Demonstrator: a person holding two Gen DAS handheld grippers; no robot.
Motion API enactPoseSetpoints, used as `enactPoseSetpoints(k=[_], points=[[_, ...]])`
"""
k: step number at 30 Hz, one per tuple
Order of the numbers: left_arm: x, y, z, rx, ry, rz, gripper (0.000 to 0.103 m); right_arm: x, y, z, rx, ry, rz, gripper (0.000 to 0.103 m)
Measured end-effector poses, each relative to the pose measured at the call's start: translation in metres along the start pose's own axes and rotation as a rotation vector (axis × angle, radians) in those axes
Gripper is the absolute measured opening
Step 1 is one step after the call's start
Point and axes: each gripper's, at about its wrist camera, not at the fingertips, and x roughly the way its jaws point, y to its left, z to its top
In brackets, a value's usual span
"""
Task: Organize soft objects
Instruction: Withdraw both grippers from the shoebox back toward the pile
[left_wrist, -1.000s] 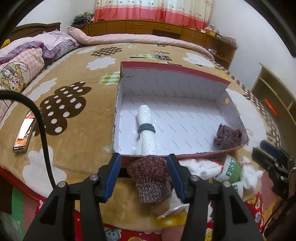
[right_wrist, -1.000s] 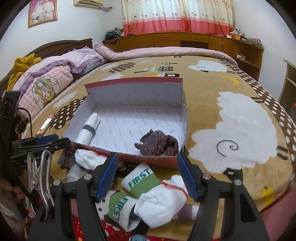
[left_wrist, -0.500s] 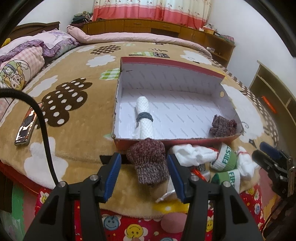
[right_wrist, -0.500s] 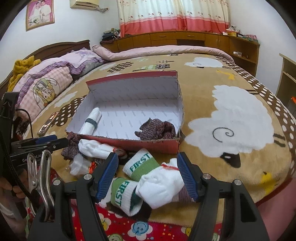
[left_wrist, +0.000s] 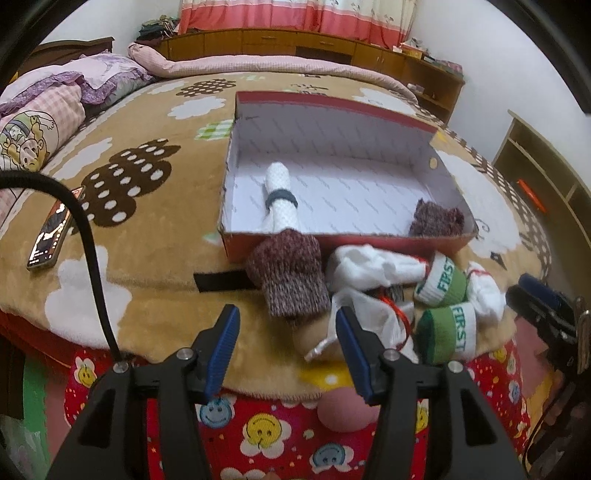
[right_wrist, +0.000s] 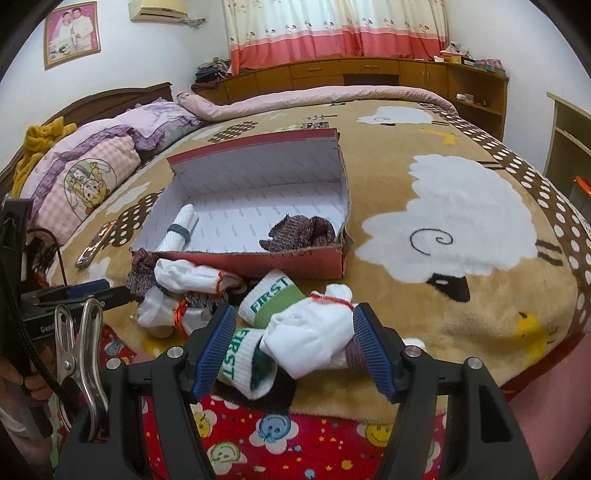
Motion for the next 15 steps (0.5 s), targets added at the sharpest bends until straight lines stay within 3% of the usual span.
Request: enactPoseSetpoints(k=[15], points=[[0.003, -0.013, -0.034, 0.035, 0.058, -0.051, 0.057, -0.007, 0.000, -0.016, 0.013, 0.006, -0.005, 0.067]])
